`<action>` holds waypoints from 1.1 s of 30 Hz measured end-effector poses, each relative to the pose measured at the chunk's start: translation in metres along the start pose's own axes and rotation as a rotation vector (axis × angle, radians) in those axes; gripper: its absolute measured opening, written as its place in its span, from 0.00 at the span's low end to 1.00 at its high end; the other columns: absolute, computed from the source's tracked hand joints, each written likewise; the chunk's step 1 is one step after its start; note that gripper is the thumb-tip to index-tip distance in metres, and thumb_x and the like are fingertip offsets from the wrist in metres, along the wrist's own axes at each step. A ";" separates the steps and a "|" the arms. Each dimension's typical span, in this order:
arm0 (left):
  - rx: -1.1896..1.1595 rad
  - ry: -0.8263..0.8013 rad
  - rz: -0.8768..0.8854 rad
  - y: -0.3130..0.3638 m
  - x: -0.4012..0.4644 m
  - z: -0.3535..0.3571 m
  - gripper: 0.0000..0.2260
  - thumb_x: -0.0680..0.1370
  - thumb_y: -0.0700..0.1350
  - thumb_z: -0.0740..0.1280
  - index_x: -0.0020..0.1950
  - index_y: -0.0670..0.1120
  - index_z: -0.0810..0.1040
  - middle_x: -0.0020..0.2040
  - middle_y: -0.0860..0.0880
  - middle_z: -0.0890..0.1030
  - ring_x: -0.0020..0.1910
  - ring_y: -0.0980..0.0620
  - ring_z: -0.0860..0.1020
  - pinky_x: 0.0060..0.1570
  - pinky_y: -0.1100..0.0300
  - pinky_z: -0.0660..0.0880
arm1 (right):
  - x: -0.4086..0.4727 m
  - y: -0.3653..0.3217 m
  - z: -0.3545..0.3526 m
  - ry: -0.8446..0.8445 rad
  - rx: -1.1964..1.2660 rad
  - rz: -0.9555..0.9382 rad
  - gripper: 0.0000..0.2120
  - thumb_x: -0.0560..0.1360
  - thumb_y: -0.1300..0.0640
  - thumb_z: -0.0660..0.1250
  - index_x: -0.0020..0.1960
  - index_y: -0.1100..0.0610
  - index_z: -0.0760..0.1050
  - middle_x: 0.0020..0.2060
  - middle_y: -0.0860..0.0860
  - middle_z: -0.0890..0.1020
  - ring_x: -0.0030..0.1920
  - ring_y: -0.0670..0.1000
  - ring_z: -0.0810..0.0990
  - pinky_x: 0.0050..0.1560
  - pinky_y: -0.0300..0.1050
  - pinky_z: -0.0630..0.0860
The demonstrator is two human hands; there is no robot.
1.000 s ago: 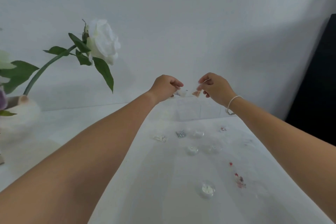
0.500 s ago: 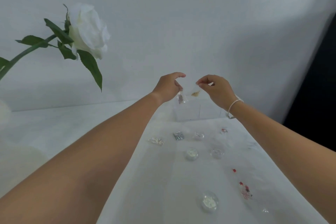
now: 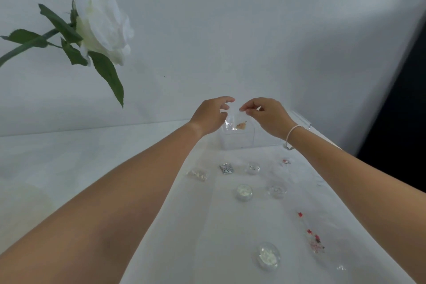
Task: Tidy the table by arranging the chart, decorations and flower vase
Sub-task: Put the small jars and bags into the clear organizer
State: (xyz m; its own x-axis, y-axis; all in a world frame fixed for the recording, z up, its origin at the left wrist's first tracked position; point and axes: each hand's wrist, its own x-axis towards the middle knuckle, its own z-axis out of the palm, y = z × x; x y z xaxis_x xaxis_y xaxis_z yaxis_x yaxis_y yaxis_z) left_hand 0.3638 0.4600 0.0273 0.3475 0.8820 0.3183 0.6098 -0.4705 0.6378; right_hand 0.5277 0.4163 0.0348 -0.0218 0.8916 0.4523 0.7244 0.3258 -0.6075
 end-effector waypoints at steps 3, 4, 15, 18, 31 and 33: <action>0.017 0.046 0.010 -0.011 -0.008 -0.004 0.20 0.76 0.37 0.58 0.66 0.50 0.71 0.60 0.47 0.78 0.47 0.54 0.71 0.52 0.65 0.66 | 0.002 -0.003 0.008 -0.063 -0.022 0.002 0.09 0.75 0.61 0.62 0.45 0.53 0.81 0.37 0.40 0.76 0.34 0.36 0.70 0.34 0.18 0.62; 0.007 0.059 0.006 -0.014 -0.012 -0.006 0.19 0.76 0.37 0.58 0.66 0.50 0.72 0.59 0.47 0.78 0.46 0.54 0.72 0.51 0.65 0.66 | 0.002 -0.005 0.011 -0.087 -0.039 0.000 0.09 0.75 0.61 0.62 0.45 0.54 0.81 0.39 0.43 0.77 0.34 0.37 0.70 0.35 0.18 0.63; -0.085 0.135 -0.028 -0.042 -0.082 -0.012 0.12 0.77 0.40 0.61 0.56 0.51 0.79 0.48 0.54 0.78 0.40 0.62 0.74 0.39 0.82 0.65 | -0.026 -0.026 0.020 -0.064 -0.292 -0.096 0.12 0.77 0.60 0.59 0.54 0.53 0.80 0.55 0.54 0.79 0.55 0.56 0.73 0.57 0.45 0.67; -0.089 0.070 -0.035 -0.048 -0.103 -0.014 0.11 0.76 0.43 0.62 0.52 0.55 0.79 0.48 0.56 0.79 0.42 0.61 0.75 0.41 0.80 0.67 | -0.047 -0.033 0.022 -0.075 -0.240 -0.150 0.10 0.76 0.59 0.61 0.51 0.53 0.80 0.50 0.52 0.80 0.48 0.50 0.71 0.50 0.38 0.65; 0.224 -0.227 -0.020 -0.045 -0.129 -0.034 0.12 0.75 0.45 0.64 0.58 0.50 0.79 0.50 0.52 0.73 0.50 0.56 0.71 0.51 0.67 0.65 | -0.074 -0.040 0.025 -0.457 -0.538 -0.039 0.18 0.73 0.47 0.65 0.62 0.47 0.73 0.55 0.48 0.80 0.61 0.52 0.69 0.60 0.47 0.63; 0.235 -0.241 -0.038 -0.044 -0.128 -0.035 0.10 0.75 0.46 0.65 0.55 0.51 0.79 0.49 0.53 0.73 0.49 0.56 0.72 0.45 0.70 0.64 | -0.074 -0.040 0.026 -0.450 -0.528 -0.037 0.15 0.72 0.49 0.65 0.59 0.48 0.75 0.53 0.49 0.80 0.59 0.52 0.70 0.57 0.46 0.64</action>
State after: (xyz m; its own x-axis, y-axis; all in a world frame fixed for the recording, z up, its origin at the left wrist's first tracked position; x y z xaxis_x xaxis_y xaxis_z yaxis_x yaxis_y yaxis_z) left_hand 0.2679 0.3689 -0.0169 0.4623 0.8805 0.1048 0.7633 -0.4553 0.4583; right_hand 0.4823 0.3452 0.0086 -0.2539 0.9637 0.0829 0.9535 0.2637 -0.1461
